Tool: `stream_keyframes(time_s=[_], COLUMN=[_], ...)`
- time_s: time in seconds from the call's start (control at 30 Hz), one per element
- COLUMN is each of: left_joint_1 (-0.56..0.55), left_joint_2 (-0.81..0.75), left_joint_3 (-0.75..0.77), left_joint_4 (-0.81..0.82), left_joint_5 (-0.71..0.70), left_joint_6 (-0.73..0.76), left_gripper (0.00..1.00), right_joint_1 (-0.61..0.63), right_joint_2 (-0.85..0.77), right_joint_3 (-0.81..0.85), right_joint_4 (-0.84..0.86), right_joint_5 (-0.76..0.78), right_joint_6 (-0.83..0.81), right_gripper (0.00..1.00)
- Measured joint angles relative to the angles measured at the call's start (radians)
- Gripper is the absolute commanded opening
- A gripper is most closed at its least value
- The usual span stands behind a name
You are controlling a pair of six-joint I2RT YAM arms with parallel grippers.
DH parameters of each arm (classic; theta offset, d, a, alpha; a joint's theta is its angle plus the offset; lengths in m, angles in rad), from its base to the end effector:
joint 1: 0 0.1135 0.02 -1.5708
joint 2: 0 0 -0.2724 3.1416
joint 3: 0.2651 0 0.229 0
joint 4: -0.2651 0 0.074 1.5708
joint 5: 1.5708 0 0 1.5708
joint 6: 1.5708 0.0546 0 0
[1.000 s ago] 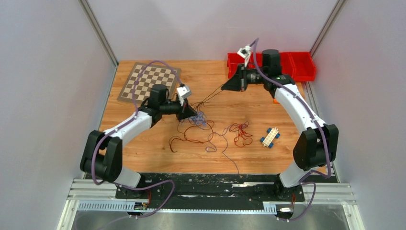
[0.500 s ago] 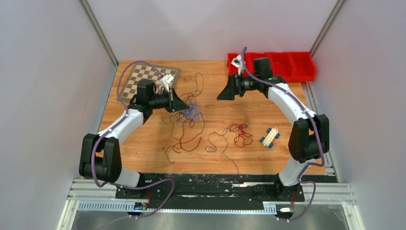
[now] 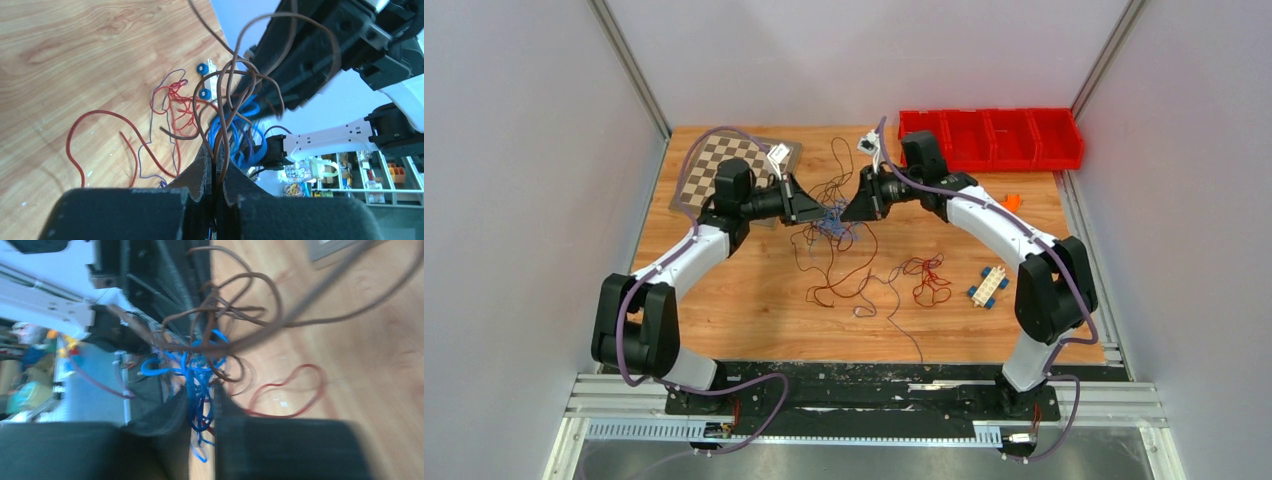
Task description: Untangle the cables
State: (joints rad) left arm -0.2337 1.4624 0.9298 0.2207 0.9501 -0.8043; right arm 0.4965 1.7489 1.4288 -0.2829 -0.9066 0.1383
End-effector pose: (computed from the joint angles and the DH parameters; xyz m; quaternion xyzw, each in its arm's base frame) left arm 0.2933 -0.1155 0.2913 0.0561 0.7656 -0.5807 0.2712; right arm 0.3185 0.2215 0.3079 -0.3422 0.7468 0.4988 0.2764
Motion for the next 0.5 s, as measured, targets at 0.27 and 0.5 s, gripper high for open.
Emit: stream_keyframes(time_s=[0.27, 0.5], left_joint_1=[0.191, 0.372], left_joint_2=[-0.173, -0.264], left_joint_3=[-0.014, -0.003], left_joint_4=[-0.254, -0.620], left_joint_5=[0.001, -0.037], left_joint_6=[0.151, 0.430], left_gripper=[0.00, 0.00], right_joint_1=[-0.179, -0.269], right_joint_2=[-0.112, -0.208], right_joint_3=[-0.101, -0.109], right_joint_4=[-0.084, -0.161], right_joint_5=[0.290, 0.414], right_joint_6=[-0.158, -0.270], right_gripper=[0.00, 0.00])
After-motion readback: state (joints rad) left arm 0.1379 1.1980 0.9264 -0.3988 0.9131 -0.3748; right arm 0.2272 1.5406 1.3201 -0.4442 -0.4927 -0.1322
